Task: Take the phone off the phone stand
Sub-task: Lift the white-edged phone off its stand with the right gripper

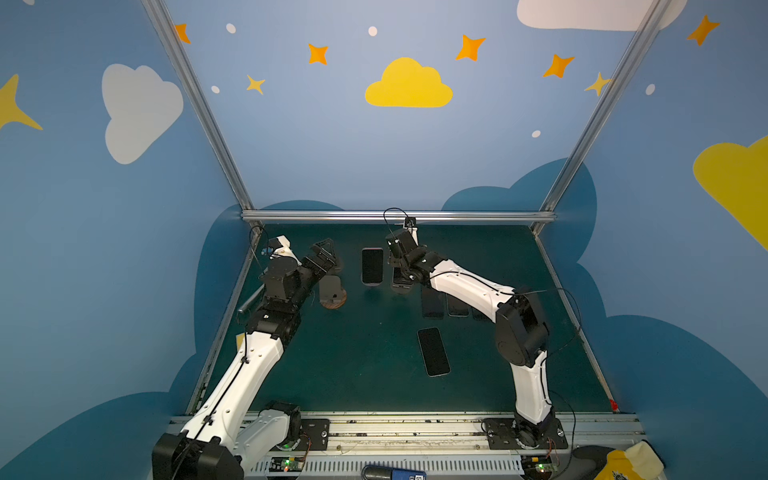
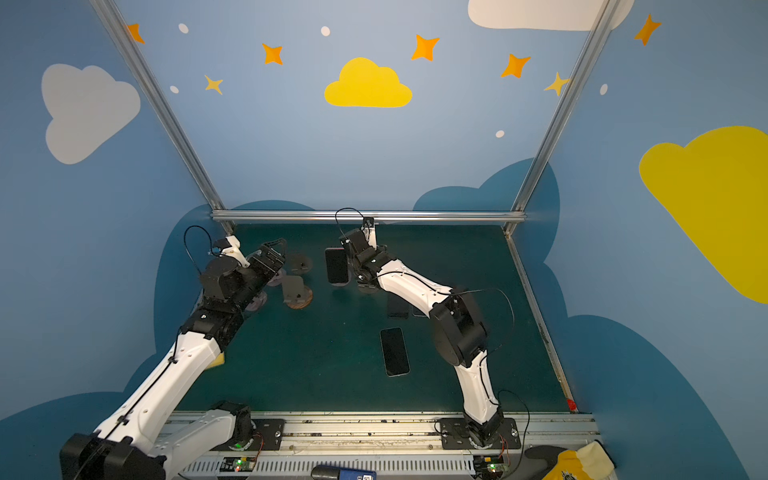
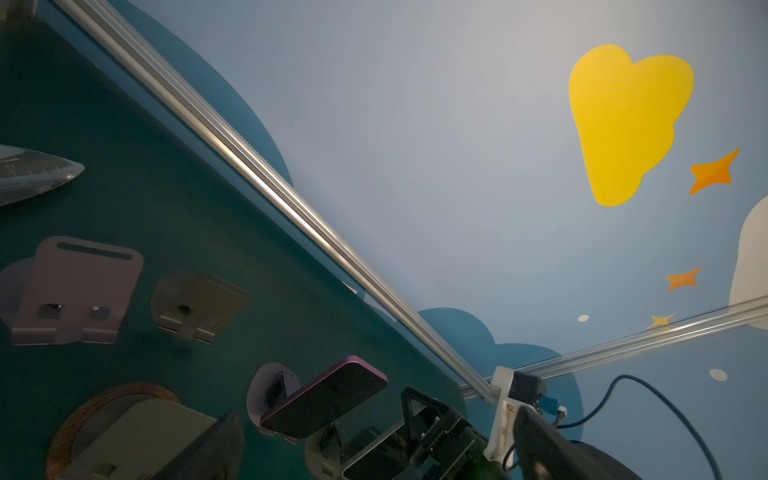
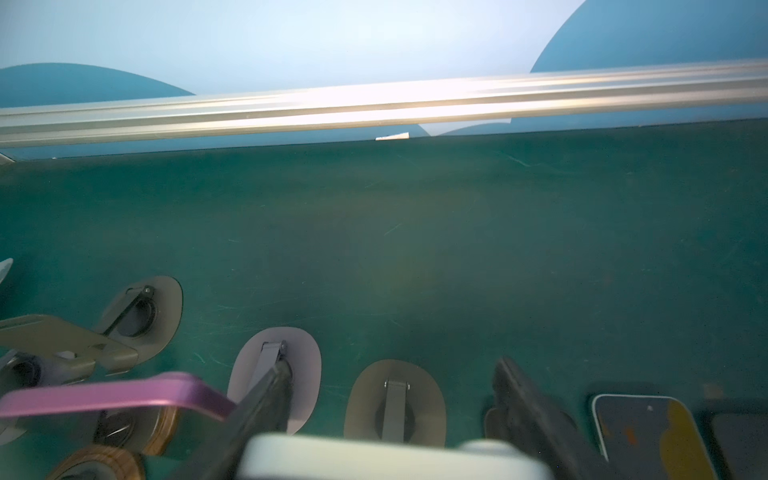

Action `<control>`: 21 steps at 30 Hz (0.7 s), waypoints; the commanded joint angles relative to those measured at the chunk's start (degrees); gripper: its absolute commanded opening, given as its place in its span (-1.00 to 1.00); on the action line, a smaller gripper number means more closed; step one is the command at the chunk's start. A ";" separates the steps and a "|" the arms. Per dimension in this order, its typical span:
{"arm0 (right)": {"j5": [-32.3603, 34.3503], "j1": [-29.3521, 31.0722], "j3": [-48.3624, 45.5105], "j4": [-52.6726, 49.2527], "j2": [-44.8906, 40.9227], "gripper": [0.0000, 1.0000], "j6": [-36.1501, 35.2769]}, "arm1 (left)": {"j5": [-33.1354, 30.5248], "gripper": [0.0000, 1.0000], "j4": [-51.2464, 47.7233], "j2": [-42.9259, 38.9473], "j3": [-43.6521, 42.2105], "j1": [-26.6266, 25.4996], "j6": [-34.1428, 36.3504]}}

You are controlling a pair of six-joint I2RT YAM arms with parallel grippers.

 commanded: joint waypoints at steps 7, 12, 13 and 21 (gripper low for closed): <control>0.71 0.35 -7.12 7.07 -10.40 0.25 -4.25 | 3.18 0.99 0.53 2.41 1.79 -2.23 0.86; 0.58 0.38 -16.30 10.31 -17.82 0.24 -6.92 | 4.38 0.99 -0.50 3.44 2.89 -4.09 1.65; 0.71 0.35 -18.14 10.47 -19.56 0.23 -7.18 | 4.31 0.99 -0.63 3.41 3.05 -4.71 2.08; 2.89 0.35 -29.84 7.31 -33.84 0.23 -8.10 | 5.15 1.00 -1.68 4.70 4.09 -9.98 3.61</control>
